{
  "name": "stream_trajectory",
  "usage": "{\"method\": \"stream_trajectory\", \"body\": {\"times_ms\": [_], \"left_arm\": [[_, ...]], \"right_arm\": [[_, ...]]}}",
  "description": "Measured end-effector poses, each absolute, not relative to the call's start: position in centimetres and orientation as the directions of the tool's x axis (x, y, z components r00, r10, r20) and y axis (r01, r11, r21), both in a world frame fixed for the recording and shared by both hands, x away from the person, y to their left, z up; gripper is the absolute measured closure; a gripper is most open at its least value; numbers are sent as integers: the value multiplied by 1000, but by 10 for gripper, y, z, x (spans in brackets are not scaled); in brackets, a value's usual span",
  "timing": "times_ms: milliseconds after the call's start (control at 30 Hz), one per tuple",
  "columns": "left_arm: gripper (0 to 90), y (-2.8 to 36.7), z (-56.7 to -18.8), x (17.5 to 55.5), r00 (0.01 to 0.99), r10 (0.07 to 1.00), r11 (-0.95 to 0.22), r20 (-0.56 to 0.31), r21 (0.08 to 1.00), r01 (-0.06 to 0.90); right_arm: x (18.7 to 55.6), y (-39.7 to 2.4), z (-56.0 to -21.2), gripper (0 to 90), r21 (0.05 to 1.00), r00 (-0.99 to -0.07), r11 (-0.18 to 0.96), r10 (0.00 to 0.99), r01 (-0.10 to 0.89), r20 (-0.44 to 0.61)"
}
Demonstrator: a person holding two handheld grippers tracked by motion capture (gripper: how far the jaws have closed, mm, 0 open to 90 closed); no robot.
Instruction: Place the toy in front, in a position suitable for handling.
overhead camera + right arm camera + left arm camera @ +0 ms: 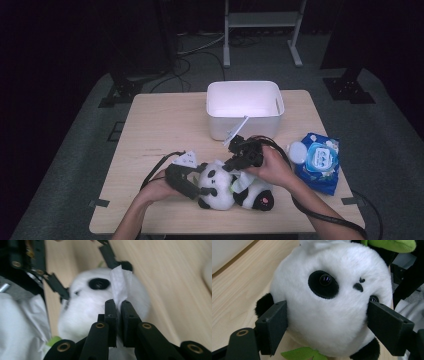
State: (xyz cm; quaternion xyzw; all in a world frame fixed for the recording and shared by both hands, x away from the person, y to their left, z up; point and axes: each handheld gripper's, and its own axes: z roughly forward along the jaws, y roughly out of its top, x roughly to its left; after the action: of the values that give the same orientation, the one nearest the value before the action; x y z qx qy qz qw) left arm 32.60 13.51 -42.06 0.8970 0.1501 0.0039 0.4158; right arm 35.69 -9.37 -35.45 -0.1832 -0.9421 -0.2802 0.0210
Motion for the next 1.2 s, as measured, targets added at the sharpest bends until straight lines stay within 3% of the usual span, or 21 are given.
{"method": "stream_trajectory", "body": {"times_ms": [467,1200], "left_arm": [[178,134,-420,326,954,275,-611,-118,744,269],[177,134,-419,326,956,271,-622,-112,738,262]], "right_arm": [[352,-160,-341,840,544,-883,712,451,444,131],[308,-184,-364,840,569,-888,691,420,445,185]]}}
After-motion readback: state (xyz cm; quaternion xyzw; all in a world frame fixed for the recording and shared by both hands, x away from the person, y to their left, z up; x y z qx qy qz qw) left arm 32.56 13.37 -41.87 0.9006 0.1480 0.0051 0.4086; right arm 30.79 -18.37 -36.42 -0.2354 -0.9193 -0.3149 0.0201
